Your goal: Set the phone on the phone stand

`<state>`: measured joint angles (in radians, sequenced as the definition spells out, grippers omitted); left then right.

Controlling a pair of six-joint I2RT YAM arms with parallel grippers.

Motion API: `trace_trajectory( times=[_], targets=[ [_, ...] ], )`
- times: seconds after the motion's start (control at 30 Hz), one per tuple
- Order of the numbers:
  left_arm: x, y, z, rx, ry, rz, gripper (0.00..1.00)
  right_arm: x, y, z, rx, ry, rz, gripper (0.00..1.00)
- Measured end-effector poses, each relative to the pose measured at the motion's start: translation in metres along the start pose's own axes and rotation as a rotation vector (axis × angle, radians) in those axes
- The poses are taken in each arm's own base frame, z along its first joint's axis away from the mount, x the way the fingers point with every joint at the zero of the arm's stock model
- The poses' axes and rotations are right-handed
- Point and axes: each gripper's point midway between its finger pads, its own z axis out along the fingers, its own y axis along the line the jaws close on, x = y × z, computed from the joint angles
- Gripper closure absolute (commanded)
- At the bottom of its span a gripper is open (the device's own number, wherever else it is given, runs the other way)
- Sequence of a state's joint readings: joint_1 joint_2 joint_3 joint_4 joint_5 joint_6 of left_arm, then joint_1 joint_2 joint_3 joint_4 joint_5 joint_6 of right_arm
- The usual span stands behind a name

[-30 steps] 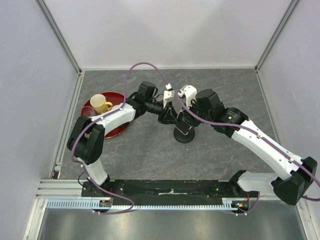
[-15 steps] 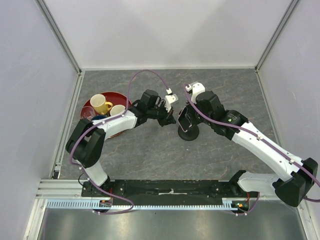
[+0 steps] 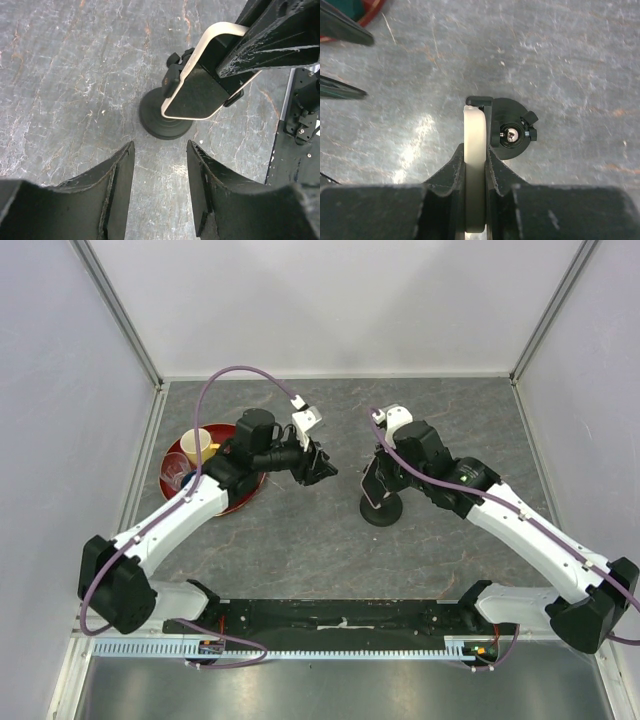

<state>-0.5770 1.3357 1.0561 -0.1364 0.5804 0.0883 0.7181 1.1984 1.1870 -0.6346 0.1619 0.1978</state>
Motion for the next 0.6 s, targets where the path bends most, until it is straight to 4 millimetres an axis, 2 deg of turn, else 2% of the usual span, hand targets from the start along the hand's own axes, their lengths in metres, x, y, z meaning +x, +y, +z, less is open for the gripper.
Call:
trace_trajectory(
  times=[0.13,0.3,0.4,0.6],
  targets=[
    [-0.008,-0.007,-0.011,-0.003,-0.03,0.003,0.48,0.007,-0.012,-0.016,0.054,0.064,-0.013,1.0],
    [0.006,-0.012,-0.013,0.004,-0.016,-0.047,0.48,0.004,-0.037,-0.036,0.136,0.093,-0.015,1.0],
    [0.01,-0.015,-0.013,0.013,-0.004,-0.089,0.49,-0.002,-0.056,-0.045,0.193,0.075,-0.007,1.0],
    [0.002,-0.022,-0.02,0.022,-0.026,-0.11,0.49,-0.011,-0.101,-0.067,0.408,-0.002,0.119,1.0]
  ],
)
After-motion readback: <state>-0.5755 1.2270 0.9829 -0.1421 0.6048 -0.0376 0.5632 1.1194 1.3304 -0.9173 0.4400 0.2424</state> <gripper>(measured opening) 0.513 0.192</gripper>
